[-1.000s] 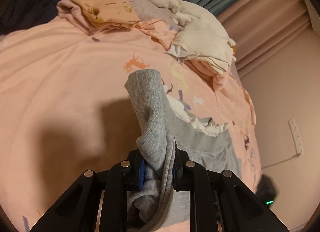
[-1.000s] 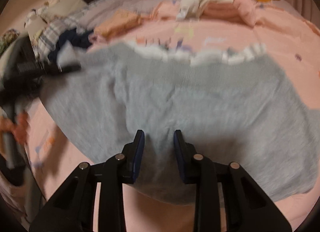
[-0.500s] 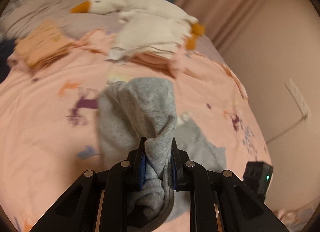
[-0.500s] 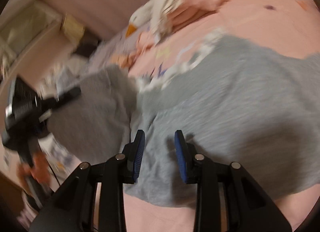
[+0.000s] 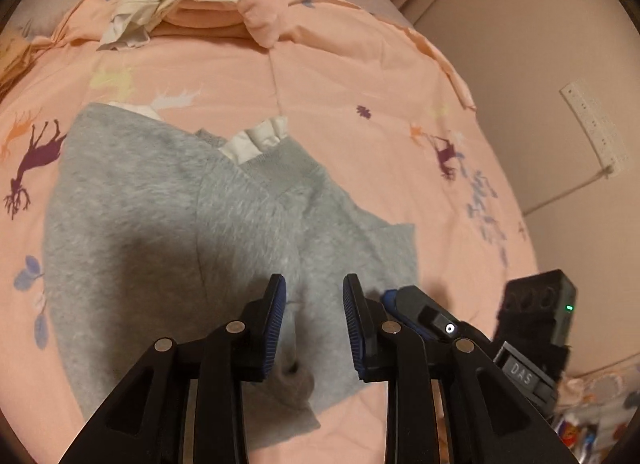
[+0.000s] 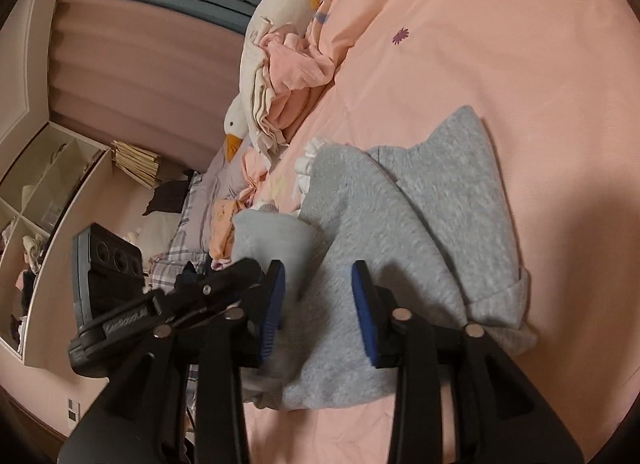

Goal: Fold small clothes

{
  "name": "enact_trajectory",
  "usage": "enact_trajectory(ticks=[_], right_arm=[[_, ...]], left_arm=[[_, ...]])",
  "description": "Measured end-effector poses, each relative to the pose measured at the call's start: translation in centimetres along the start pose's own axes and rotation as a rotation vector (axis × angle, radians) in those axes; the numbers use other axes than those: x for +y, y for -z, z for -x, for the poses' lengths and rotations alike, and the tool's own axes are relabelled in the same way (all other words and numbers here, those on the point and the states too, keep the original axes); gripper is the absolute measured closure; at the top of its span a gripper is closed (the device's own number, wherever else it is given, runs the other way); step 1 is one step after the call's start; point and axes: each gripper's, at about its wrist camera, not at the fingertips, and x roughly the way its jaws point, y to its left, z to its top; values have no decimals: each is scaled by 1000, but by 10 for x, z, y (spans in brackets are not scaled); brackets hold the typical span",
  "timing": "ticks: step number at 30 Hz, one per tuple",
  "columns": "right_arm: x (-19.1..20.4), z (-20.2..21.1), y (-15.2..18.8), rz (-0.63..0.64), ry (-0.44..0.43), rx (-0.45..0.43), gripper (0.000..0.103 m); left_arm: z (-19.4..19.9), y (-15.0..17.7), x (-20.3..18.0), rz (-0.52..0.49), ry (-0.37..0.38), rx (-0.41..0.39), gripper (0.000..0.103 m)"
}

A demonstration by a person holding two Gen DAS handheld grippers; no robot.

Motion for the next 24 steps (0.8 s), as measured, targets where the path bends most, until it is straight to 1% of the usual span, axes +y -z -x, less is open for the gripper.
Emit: enact_trajectory(ticks=[1,2,3,4,5,6,8,9,11,13,15,19,20,22,23,24], right_arm=[[3,-3,-1,-7,-17,5,57],[5,-4,-2,-11,-29,10,54],[9,-5,-1,-10,-42,21,51],[13,-12,-2,-4,-52,36,49],[19,-18,-1,5,-68,64,49],[25,-25,1,16,-74,87,48],[35,-34,6,49,-59,139,48],[40,-41,9,70,-43,166,48],[47,-57,12,93,-13,220,48],[51,-72,18,107,49,298,48],[54,-84,22,119,64,355,48],[60,-100,22,128,97,378,47],[66,-102,24,146,94,377,49],[77,-102,26,184,69,369,57],[80,-103,28,197,52,372,58],[81,-107,28,200,55,379,58]], left_arm=[[8,1,1,-3,1,-18,76],[15,1,1,-4,-2,-31,71],[27,4,5,2,-6,-52,66],[35,6,9,10,-4,-69,57],[42,7,13,17,-3,-84,55],[50,10,20,28,-5,-104,55],[61,16,31,39,-29,-130,55],[68,22,40,45,-55,-142,55],[74,31,53,61,-92,-144,55],[80,40,66,71,-118,-147,55],[87,53,81,88,-158,-156,55],[95,74,107,140,-160,-160,55],[97,78,112,150,-161,-161,55],[100,86,121,173,-160,-161,55],[100,88,124,184,-159,-161,55],[101,91,129,202,-153,-160,55]])
